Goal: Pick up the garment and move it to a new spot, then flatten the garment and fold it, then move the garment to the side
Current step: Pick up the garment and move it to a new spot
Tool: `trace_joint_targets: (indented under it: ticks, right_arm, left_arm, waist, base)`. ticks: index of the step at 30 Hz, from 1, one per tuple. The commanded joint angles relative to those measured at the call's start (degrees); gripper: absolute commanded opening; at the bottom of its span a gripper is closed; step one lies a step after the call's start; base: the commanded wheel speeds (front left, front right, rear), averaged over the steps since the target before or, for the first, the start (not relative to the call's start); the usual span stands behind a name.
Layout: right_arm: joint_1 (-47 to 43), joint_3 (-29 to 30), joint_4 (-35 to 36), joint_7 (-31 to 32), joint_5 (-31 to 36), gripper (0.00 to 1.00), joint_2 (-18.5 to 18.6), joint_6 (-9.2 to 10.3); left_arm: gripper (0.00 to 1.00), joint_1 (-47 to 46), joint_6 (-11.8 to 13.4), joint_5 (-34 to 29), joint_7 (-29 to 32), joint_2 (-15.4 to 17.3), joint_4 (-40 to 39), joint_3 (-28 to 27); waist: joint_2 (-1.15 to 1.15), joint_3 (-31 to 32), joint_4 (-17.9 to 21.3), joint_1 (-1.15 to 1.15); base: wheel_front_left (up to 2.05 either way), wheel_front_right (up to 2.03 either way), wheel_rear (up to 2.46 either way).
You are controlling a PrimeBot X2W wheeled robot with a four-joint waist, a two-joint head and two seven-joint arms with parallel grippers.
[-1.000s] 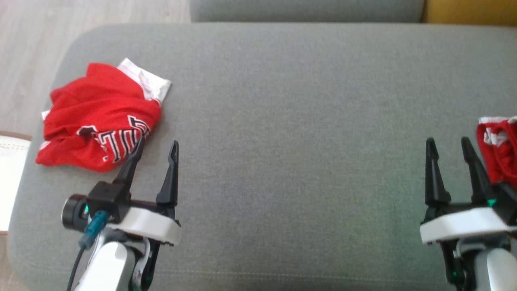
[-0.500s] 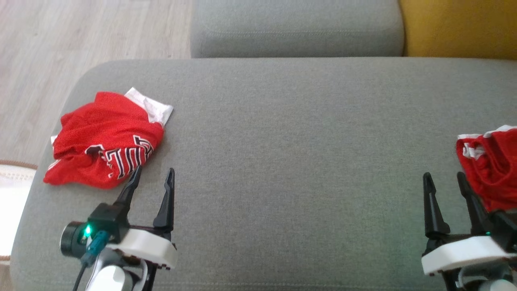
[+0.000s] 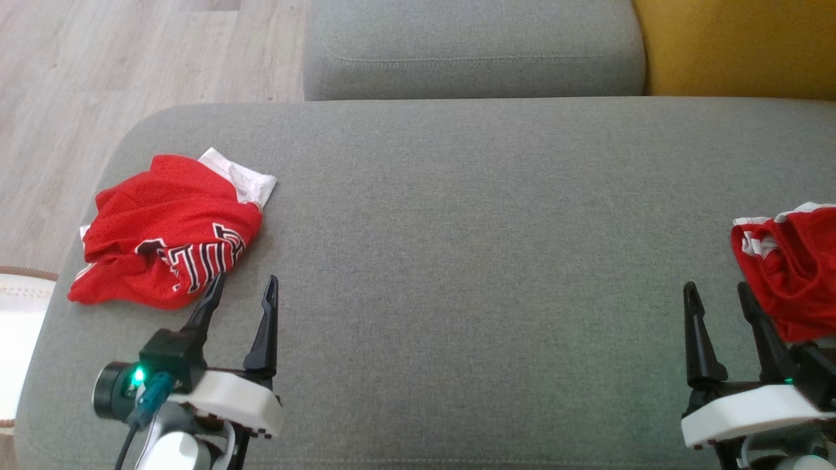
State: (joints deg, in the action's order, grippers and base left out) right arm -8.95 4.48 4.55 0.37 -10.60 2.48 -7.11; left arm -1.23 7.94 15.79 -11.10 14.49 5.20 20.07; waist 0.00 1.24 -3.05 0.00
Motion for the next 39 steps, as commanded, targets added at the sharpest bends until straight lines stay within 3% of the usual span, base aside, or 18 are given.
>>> trace_joint_targets:
  ticks: [1,9,28,39]
  right_arm:
    - [1.5,-1.3,2.0,-0.3,-0.3,1.00,0.4,-0.37]
    - [1.2,-0.3,2.3,-0.2,-0.3,1.00,0.4,-0.37]
    - [2.2,-2.6,3.9,0.8,-0.4,1.00,0.4,-0.37]
    - [3.3,-2.7,3.8,0.9,-0.3,1.00,0.4,-0.37]
  left_arm:
    - [1.00,-2.0,0.4,0.2,0.1,1.4,-2.1,-1.9]
    - [1.00,-3.1,0.6,-0.2,0.2,1.7,-2.1,-1.4]
    - [1.00,-6.9,-0.2,1.3,-0.8,2.2,0.3,-2.1]
    - [1.00,-7.1,0.0,1.6,-1.5,2.9,0.4,-2.3]
  waist:
    - [0.00,0.0,-0.1,0.00]
    - [0.00,-0.2,-2.9,0.00]
    - [0.00,-0.1,-21.5,0.00]
    - [0.00,-1.2,-24.2,0.00]
  base:
    - [0.00,0.00,0.00]
    - [0.00,0.00,0.00]
    - [0.00,0.00,0.00]
    - [0.00,0.00,0.00]
